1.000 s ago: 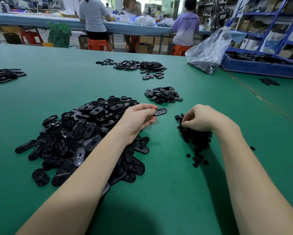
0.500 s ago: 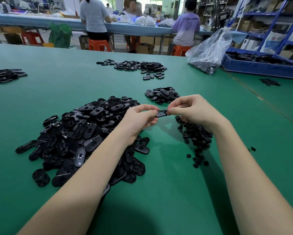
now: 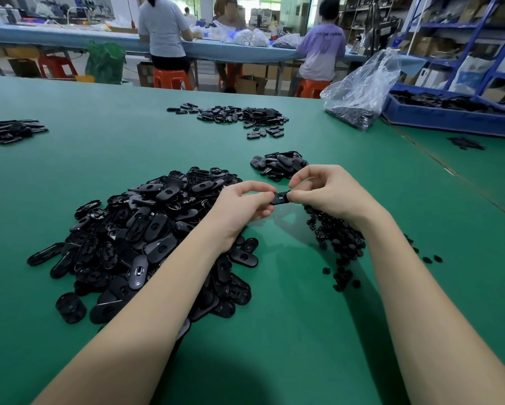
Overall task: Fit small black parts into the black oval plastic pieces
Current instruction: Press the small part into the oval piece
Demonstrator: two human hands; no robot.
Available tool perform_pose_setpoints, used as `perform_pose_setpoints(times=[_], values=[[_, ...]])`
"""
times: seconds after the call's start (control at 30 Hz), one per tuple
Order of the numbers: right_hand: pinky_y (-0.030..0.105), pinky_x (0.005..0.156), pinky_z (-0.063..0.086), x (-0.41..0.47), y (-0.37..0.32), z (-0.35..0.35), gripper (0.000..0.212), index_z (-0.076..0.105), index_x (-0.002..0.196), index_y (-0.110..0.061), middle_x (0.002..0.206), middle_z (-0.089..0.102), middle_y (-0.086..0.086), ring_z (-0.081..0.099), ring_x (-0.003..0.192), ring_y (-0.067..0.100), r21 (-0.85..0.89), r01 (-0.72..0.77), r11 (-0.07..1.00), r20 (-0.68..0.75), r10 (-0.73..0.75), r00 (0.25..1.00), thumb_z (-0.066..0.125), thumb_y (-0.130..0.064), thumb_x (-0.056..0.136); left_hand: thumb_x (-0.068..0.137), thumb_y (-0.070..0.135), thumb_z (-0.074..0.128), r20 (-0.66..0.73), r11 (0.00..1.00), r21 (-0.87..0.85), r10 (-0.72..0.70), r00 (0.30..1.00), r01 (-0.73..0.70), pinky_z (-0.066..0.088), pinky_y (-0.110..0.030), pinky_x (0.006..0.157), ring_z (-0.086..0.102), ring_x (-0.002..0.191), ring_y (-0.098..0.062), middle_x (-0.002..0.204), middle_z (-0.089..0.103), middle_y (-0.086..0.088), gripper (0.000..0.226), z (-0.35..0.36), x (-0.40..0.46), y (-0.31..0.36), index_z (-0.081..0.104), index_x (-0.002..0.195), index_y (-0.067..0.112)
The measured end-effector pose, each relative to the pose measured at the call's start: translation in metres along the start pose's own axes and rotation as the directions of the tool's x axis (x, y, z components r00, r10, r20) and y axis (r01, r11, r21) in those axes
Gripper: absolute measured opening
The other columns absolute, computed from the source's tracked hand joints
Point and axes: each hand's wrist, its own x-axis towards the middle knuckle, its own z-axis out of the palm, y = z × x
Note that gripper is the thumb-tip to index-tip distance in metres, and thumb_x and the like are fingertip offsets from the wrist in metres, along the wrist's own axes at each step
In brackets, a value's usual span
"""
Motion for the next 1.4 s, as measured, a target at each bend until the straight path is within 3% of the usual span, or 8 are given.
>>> perform_pose_setpoints(times=[0.13, 0.3, 0.47, 0.7, 0.87, 0.97, 1.27, 1.4], values=[[0.027, 0.067, 0.042, -0.0005, 0.0017, -0.0019, 0.008, 0.077, 0.087, -0.02, 0.073, 0.07, -0.008, 0.049, 0.067, 0.014, 0.032, 0.011, 0.999, 0.042, -0.012, 0.999, 0.075, -0.012, 0.086, 0.094, 0.002, 0.064, -0.003, 1.0, 0.002, 0.005, 1.0, -0.005, 0.057, -0.018, 0.073, 0.064, 0.073, -0.015, 0.083, 0.066, -0.008, 0.009, 0.0, 0.0003, 0.0002, 0.072, 0.099, 0.005], [0.019, 0.064, 0.046, -0.001, 0.0015, -0.0034, 0.009, 0.081, 0.089, -0.027, 0.081, 0.076, -0.009, 0.053, 0.074, 0.011, 0.045, 0.009, 0.999, 0.098, -0.013, 0.995, 0.076, -0.019, 0.09, 0.096, 0.003, 0.063, -0.01, 1.0, -0.001, 0.018, 1.0, -0.018, 0.056, -0.018, 0.073, 0.065, 0.071, -0.014, 0.085, 0.067, -0.008, 0.01, 0.0001, 0.0005, 0.0001, 0.072, 0.1, 0.004], [0.029, 0.072, 0.045, -0.0004, -0.0019, -0.0029, 0.014, 0.082, 0.09, -0.028, 0.097, 0.079, 0.005, 0.049, 0.079, 0.017, 0.043, -0.001, 0.999, 0.107, -0.004, 0.994, 0.073, -0.018, 0.093, 0.095, 0.004, 0.064, -0.022, 1.0, -0.004, 0.021, 1.0, -0.021, 0.057, -0.018, 0.075, 0.065, 0.073, -0.015, 0.084, 0.069, -0.007, 0.01, -0.0012, 0.0007, 0.0, 0.073, 0.099, 0.005], [0.029, 0.07, 0.042, -0.0002, -0.0035, -0.0008, 0.002, 0.079, 0.087, -0.022, 0.078, 0.075, 0.0, 0.052, 0.068, 0.014, -0.049, -0.013, 0.999, 0.046, 0.015, 0.999, 0.078, -0.022, 0.089, 0.093, 0.008, 0.069, 0.001, 0.999, -0.007, 0.033, 0.999, -0.033, 0.058, -0.019, 0.08, 0.065, 0.077, -0.014, 0.084, 0.072, -0.007, 0.008, -0.0008, 0.0011, -0.0001, 0.076, 0.096, 0.009], [0.032, 0.074, 0.04, -0.0019, -0.0044, -0.0004, 0.002, 0.08, 0.085, -0.022, 0.088, 0.077, 0.012, 0.05, 0.073, 0.017, -0.024, -0.023, 0.999, 0.061, 0.024, 0.998, 0.079, -0.021, 0.088, 0.093, 0.009, 0.069, 0.004, 0.999, 0.005, 0.048, 0.999, -0.048, 0.058, -0.019, 0.08, 0.064, 0.075, -0.012, 0.087, 0.072, -0.007, 0.011, -0.002, 0.0015, -0.0006, 0.077, 0.101, 0.006], [0.032, 0.075, 0.04, -0.0017, -0.0034, -0.0006, 0.001, 0.081, 0.085, -0.023, 0.079, 0.076, 0.001, 0.049, 0.074, 0.017, 0.01, -0.035, 0.999, 0.06, 0.034, 0.998, 0.08, -0.023, 0.086, 0.093, 0.008, 0.069, 0.015, 0.999, 0.007, 0.054, 0.998, -0.054, 0.058, -0.019, 0.079, 0.064, 0.073, -0.011, 0.089, 0.073, -0.008, 0.013, -0.0009, 0.0014, -0.0002, 0.076, 0.104, 0.004], [0.022, 0.056, 0.039, 0.0011, -0.0016, 0.0035, 0.02, 0.077, 0.092, -0.03, 0.067, 0.067, -0.014, 0.045, 0.06, 0.011, -0.032, -0.188, 0.982, 0.016, 0.189, 0.982, 0.086, -0.04, 0.077, 0.094, 0.007, 0.067, 0.017, 0.998, 0.036, 0.05, 0.999, -0.05, 0.057, -0.024, 0.086, 0.062, 0.08, -0.018, 0.094, 0.072, -0.012, 0.013, 0.0004, -0.0012, 0.0012, 0.075, 0.104, 0.004], [0.02, 0.047, 0.028, -0.0006, 0.0011, 0.0024, 0.026, 0.08, 0.091, -0.03, 0.072, 0.069, -0.014, 0.04, 0.052, 0.008, 0.065, -0.238, 0.969, 0.058, 0.235, 0.97, 0.088, -0.047, 0.073, 0.098, 0.012, 0.063, 0.034, 0.999, 0.044, 0.023, 0.999, -0.024, 0.057, -0.019, 0.072, 0.064, 0.075, -0.012, 0.094, 0.074, -0.005, 0.014, -0.0032, -0.0013, 0.004, 0.076, 0.104, 0.009]])
